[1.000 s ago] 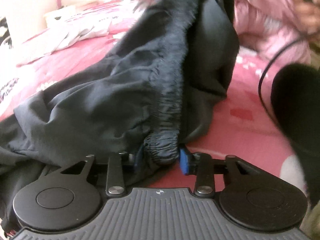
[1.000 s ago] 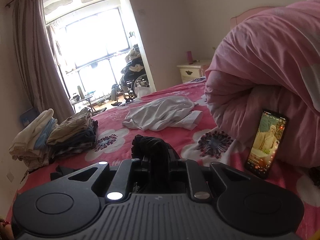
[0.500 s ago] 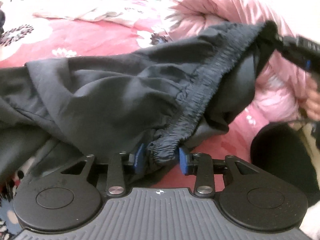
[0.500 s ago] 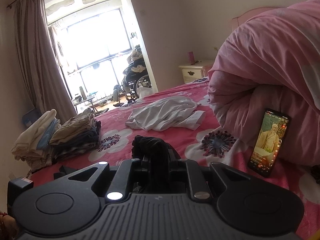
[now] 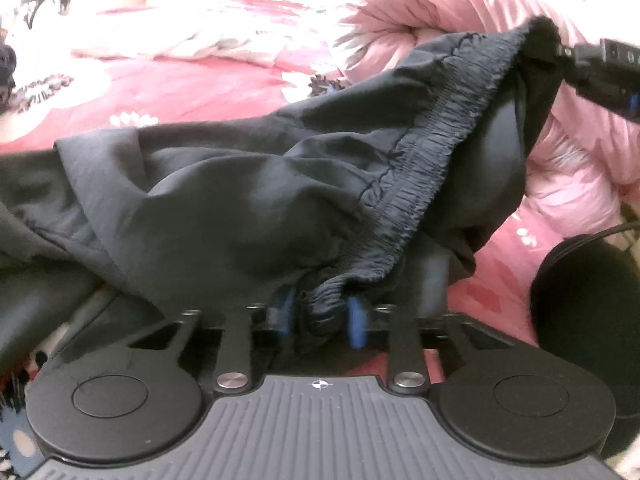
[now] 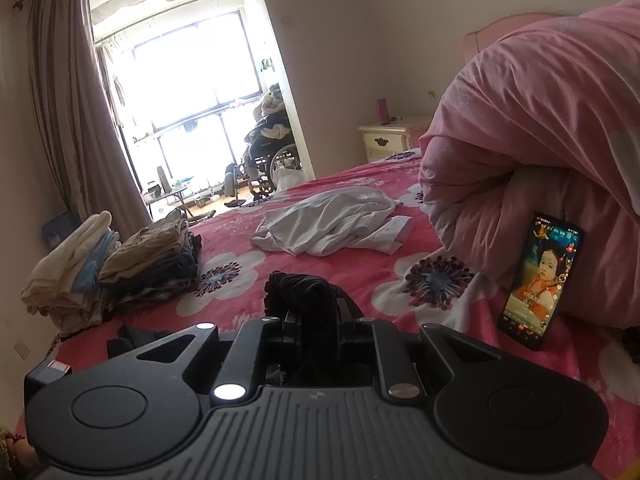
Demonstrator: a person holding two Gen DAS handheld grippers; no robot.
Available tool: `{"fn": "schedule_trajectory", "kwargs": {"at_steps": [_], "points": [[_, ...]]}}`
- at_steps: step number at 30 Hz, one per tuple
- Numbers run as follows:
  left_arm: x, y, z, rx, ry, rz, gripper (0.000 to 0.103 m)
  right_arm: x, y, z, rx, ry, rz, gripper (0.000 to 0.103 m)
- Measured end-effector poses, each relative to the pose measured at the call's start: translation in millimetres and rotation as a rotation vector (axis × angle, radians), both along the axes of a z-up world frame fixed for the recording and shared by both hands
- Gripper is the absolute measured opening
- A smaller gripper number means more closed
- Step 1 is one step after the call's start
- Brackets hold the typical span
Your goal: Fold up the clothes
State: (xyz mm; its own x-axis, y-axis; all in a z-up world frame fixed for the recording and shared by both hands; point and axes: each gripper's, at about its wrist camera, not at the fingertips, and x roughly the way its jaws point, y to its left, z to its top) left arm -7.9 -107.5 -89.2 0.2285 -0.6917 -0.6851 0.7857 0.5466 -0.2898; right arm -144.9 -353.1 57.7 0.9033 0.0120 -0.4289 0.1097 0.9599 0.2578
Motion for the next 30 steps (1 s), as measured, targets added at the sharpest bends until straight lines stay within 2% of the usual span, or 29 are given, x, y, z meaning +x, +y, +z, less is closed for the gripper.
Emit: {"fn": "schedule_trajectory", "kwargs": {"at_steps": [3,6,11,14,20,23,26,30], "points": [[-5,10,16,-0.032,-0.081,0.059,0.006,-4,5,4,-0.039,-0.031,-0.013,0.017],[-1,37,50,-0.132,-0.123,0.166,0.005,-10,14,13,-0.101,-0.085,-0.021,0.016],[5,101,142,-0.350,-0.240,0.332,0.005,-20,33,34,-0.169,-0.220,0.001,0.015],[-3,137,201,-0.472,-0.334,0.388,0.005,-28,45,61,-0.184,-0.327,0.036,0.014],[-45,179,298,-0.656,-0.556,0.399,0.005,-51,58,137,-0.222,-0.579,0.144,0.014],[-67,195,340,-0.742,-0.638,0.383,0.005,-63,59,178,-0.242,-0.690,0.203,0.014],[-87,205,376,-0.795,-0.717,0.362,0.005,-76,55,213,-0.237,-0.773,0.257,0.014],[-109,208,410,-0.832,-0.815,0.324,0.005,-90,46,256,-0.210,-0.861,0.330,0.014]]}}
